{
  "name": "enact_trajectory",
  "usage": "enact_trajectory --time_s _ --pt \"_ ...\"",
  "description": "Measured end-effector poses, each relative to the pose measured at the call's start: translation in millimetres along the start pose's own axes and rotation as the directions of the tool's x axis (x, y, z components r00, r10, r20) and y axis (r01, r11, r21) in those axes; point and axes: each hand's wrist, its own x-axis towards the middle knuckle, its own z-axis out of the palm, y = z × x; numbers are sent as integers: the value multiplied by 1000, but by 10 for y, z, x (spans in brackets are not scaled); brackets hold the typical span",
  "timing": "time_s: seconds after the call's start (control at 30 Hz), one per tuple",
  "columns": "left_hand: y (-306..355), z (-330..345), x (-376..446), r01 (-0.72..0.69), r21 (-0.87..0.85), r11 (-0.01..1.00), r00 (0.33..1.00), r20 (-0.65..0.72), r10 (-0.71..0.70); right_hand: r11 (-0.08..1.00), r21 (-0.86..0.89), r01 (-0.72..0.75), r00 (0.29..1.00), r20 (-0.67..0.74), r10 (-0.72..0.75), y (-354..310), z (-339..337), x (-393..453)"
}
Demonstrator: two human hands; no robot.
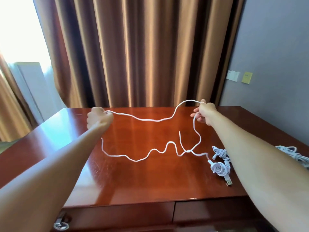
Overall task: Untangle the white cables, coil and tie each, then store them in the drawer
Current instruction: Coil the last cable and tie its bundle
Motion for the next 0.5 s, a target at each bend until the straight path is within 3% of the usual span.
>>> enact_trajectory --time_s 0.1,0.23,0.4,0.5 --pt "88 209 -131 -151 140 979 975 184 124 998 -45 -40 977 208 49 -93 150 -137" --pt "232 314 -322 -446 372 814 891 269 366 1000 -24 -4 962 273 10 -163 263 -115" --pt "410 438 -702 -744 199 638 659 380 649 983 -161 90 951 308 -36 -30 344 -131" --pt "504 589 -951 -835 -29 550 428 594 681 902 -402 158 950 311 -28 204 345 -72"
